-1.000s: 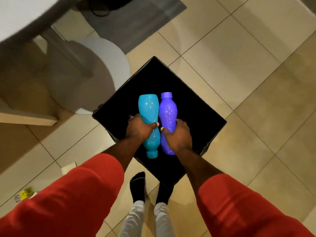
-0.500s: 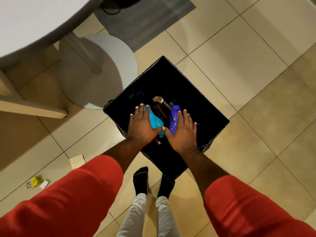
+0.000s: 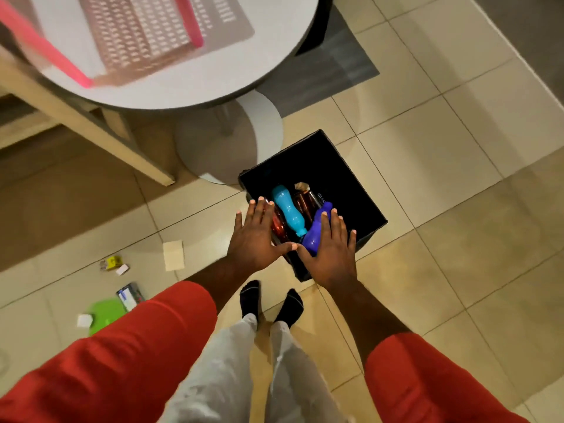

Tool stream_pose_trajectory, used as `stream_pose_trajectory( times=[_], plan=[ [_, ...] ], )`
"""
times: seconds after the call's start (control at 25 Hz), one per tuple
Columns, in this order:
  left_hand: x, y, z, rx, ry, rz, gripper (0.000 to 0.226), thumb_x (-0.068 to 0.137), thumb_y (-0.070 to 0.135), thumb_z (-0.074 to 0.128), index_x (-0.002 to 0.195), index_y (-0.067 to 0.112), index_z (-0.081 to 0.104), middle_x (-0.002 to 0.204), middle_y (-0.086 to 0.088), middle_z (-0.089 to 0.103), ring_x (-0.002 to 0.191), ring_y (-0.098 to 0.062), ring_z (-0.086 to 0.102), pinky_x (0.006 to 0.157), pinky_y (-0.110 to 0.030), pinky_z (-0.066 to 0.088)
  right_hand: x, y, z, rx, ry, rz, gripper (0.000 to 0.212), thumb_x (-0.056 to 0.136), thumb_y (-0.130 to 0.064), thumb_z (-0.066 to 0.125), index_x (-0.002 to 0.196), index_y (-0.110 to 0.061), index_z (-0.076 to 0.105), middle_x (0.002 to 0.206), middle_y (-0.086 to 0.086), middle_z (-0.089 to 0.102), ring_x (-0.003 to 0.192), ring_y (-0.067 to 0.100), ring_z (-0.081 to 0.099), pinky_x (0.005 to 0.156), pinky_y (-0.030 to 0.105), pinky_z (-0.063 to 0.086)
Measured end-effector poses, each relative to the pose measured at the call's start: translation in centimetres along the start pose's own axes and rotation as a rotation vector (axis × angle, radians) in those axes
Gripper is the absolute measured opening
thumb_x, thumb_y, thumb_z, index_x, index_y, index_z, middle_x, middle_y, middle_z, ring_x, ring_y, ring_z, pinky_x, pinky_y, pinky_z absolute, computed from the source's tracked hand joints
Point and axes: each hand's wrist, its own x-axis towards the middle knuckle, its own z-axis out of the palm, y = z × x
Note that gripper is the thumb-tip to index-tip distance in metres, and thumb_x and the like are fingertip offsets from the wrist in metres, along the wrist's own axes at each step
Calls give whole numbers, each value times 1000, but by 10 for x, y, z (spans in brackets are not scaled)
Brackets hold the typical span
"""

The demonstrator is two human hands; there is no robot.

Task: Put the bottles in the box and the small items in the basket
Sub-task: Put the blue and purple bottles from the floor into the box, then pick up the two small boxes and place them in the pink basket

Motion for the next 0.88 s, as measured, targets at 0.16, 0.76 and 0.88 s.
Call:
stream_pose_trajectory(
  times=[0.16, 0.76, 0.88],
  plan=[
    [-75, -7, -32, 27, 9, -63, 123, 71, 99, 26, 162, 20, 3, 171, -8, 0, 157, -25, -5, 123, -51, -1, -53, -37, -29, -61, -25, -84, 102, 87, -81, 26, 162, -17, 2, 171, 6, -2, 157, 25, -3, 125, 56, 3],
    [-329, -188, -53, -87, 200, -313, 117, 73, 95, 23, 162, 23, -2, 170, -5, -10, 156, -23, -13, 122, -51, -5, -211, -249, 13, -206, 3, -401, 98, 89, -81, 25, 161, -21, -1, 171, 6, -5, 157, 24, -6, 124, 55, -2],
    [-386, -228, -52, -104, 235, -357, 117, 73, 94, 22, 162, 21, 1, 170, -7, -4, 157, -24, -10, 123, -53, -4, -249, -298, 37, -203, -27, -452, 98, 89, -80, 28, 161, -23, -3, 171, 4, -8, 157, 23, -8, 124, 54, -3]
  ],
)
